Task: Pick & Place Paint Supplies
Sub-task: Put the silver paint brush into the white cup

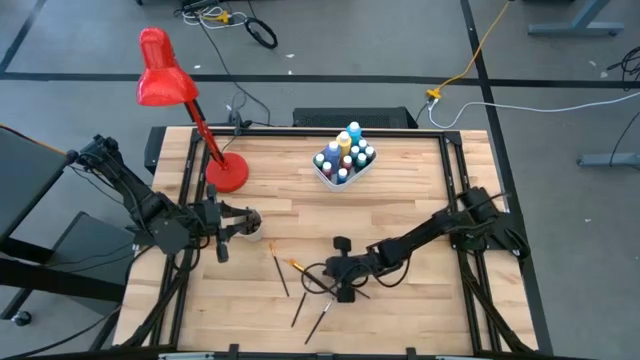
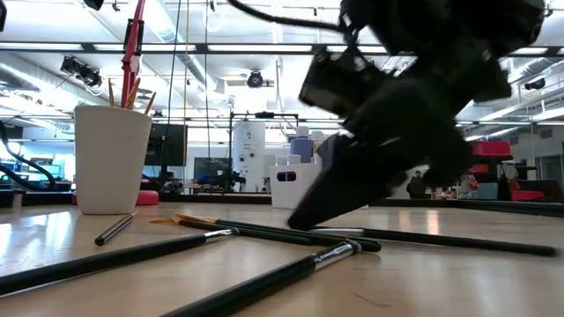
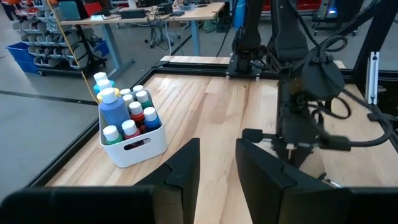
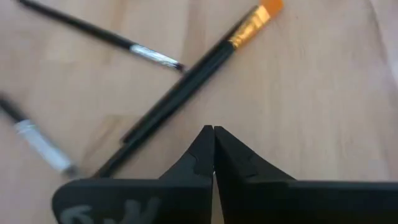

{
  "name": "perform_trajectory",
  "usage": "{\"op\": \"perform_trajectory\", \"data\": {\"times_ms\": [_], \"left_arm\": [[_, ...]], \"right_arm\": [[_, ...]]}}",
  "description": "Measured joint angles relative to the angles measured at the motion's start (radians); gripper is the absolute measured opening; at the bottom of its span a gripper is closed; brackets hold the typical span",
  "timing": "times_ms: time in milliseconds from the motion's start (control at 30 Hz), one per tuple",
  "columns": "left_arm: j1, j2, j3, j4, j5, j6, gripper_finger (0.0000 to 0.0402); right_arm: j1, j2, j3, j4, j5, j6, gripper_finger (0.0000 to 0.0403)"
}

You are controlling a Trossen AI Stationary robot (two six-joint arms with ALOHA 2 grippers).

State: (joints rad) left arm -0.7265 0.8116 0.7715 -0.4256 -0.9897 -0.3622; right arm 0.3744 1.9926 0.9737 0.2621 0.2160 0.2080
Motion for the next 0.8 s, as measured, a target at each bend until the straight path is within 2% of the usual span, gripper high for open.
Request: {"op": "perform_trajectory", "data": {"times_ms": [200,433,633,800], "left_arm": [[0.000,0.000,-0.006,0.093,0.001,0.005,0.0111],[0.000,0.050,-0.007,0.235,0.005,0.095,0.0111],[0.032,0.190,-0.007,0.417,0.024,0.195,0.0111],[0.087,0.340,-0.006,0.646,0.055,0.194,0.0111]], "right_arm": [[0.000,-0.163,0.004,-0.062,0.001,-0.054,0.0002],[0.001,-0.394,0.005,-0.030,0.101,-0.229,0.0001],[0.003,-0.541,0.005,0.113,0.165,-0.412,0.0001],[0.003,-0.553,0.005,0.212,0.160,-0.540,0.0000]]}}
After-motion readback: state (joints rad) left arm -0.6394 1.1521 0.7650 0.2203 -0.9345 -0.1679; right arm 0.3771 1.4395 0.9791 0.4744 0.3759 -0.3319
